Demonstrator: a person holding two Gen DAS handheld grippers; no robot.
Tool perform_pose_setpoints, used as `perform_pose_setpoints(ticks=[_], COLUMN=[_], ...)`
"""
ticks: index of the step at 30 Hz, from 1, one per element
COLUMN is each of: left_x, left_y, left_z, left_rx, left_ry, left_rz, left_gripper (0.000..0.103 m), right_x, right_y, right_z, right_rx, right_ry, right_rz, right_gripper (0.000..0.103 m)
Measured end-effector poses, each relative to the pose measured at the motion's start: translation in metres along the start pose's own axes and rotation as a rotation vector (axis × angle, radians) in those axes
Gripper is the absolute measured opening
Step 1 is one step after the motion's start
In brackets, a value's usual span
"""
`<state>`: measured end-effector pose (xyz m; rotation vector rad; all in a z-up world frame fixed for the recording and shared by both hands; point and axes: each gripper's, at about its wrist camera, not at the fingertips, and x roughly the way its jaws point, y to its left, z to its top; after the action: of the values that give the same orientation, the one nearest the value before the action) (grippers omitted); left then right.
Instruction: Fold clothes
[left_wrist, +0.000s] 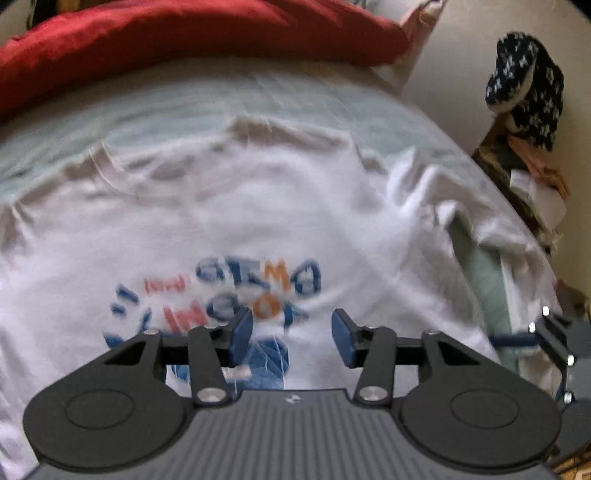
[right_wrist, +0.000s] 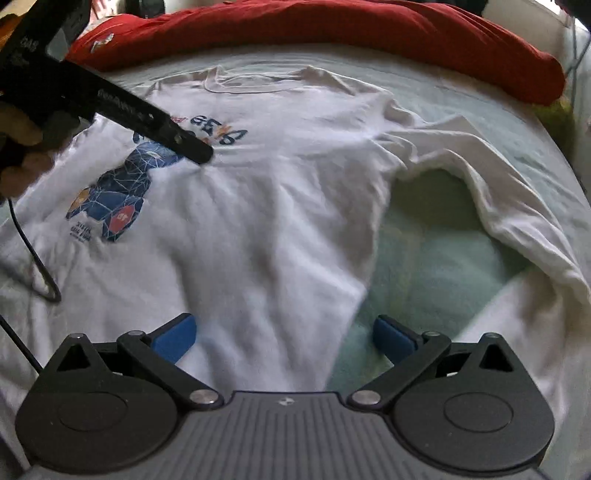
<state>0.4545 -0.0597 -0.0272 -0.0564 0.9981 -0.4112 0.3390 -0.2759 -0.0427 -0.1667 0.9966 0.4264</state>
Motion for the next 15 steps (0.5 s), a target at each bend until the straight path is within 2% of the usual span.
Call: perform_pose_setpoints(ticks=[1,5,8,10,12,15], left_x=[-0.002,0.014,0.05,0.078,0.105,0.133], left_y=[-0.003,-0.02,-0.026,-0.027,-0.026,-0.022], left_z=[0.008,0.053,0.082,0.092,0.099,0.116], left_rx=[0.012,0.015,0.0,-0.015,-0.025,-0.042], left_ry=[-0.024,-0.077,-0.043,-0.002,0.031,0.003], left_rz=[-0.009,-0.049,-0.088,-0.089,-0.049,-0.004], left_gripper=[0.047,0.05,0.052,0.051,0.051,0.055], right_x=[-0.005,-0.014,0.008,0.022,0.035,0.047], right_y=[-0.002,-0.003,0.003,0.005,0.005,0.008], right_z=[0.002,0.031,0.067,0.077,0.079,0.064], right_rx=[0.009,-0.022,-0.098,-0.105,-0.09,-0.106], right_ry=[-0.014,-0.16,-0.226,-0.203,-0.147,-0.101], right_rz=[0.01,0.063,0.119,0.146,0.179,0.172], right_gripper=[0.103,0.103,0.103,0.103,0.103,0.103])
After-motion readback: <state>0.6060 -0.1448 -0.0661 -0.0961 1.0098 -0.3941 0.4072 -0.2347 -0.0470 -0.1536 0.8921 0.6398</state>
